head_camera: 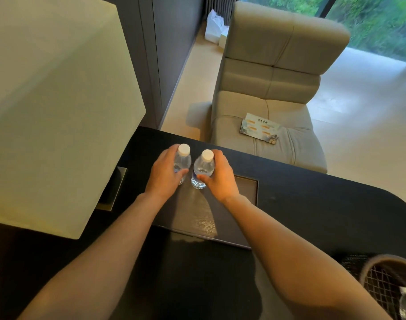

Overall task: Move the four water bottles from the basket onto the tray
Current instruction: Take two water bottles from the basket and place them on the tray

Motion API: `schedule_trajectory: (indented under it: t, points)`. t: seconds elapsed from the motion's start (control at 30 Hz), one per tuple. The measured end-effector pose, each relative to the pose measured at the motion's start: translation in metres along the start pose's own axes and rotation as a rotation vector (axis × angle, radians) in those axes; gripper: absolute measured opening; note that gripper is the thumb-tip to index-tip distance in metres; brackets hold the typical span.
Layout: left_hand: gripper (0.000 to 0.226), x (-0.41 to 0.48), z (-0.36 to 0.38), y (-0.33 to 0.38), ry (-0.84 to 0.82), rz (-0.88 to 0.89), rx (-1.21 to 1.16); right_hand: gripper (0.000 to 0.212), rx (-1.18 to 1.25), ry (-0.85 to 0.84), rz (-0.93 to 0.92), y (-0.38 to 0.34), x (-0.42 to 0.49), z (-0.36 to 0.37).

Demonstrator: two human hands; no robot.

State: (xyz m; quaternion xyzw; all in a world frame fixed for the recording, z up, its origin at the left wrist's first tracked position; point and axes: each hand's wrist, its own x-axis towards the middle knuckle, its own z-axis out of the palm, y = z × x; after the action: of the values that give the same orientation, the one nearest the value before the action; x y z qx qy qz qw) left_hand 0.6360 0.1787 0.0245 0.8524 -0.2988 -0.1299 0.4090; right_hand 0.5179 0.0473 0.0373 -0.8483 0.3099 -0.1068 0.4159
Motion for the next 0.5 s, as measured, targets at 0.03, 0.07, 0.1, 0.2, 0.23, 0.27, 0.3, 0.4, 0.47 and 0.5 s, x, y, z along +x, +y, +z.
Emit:
schedule_trajectory:
  t: [0.03, 0.07, 0.1, 0.2, 0.23, 0.27, 0.3, 0.4, 0.47, 0.5]
  points:
    - [0.072, 0.003, 0.0, -0.002, 0.005, -0.003, -0.013, 0.067, -0.001, 0.005, 0.0, -0.001, 0.004, 0.001]
    - [0.072, 0.006, -0.001, -0.003, 0.009, -0.003, -0.022, 0.067, -0.004, 0.011, 0.001, -0.001, 0.007, 0.003]
    - [0.073, 0.008, -0.002, -0.004, 0.013, 0.001, -0.023, 0.067, -0.004, 0.017, 0.0, -0.003, 0.01, 0.003]
    - [0.073, 0.012, -0.004, -0.007, 0.031, 0.007, -0.007, 0.067, -0.001, 0.03, 0.0, -0.006, 0.016, 0.006]
    - [0.073, 0.014, -0.004, -0.007, 0.033, 0.01, -0.007, 0.067, -0.001, 0.032, 0.002, -0.007, 0.018, 0.007]
    - [0.073, 0.015, -0.004, -0.008, 0.033, 0.014, -0.011, 0.068, -0.003, 0.034, 0.003, -0.008, 0.019, 0.007]
    - [0.073, 0.016, -0.004, -0.008, 0.031, 0.019, -0.016, 0.069, -0.006, 0.036, 0.004, -0.008, 0.02, 0.008]
    - [0.072, 0.018, -0.004, -0.008, 0.031, 0.03, -0.026, 0.072, -0.019, 0.037, 0.01, -0.01, 0.022, 0.01]
    - [0.072, 0.018, -0.003, -0.007, 0.035, 0.034, -0.028, 0.072, -0.016, 0.042, 0.017, -0.01, 0.022, 0.01]
    - [0.073, 0.018, -0.003, -0.007, 0.036, 0.034, -0.031, 0.072, -0.01, 0.045, 0.021, -0.01, 0.021, 0.01]
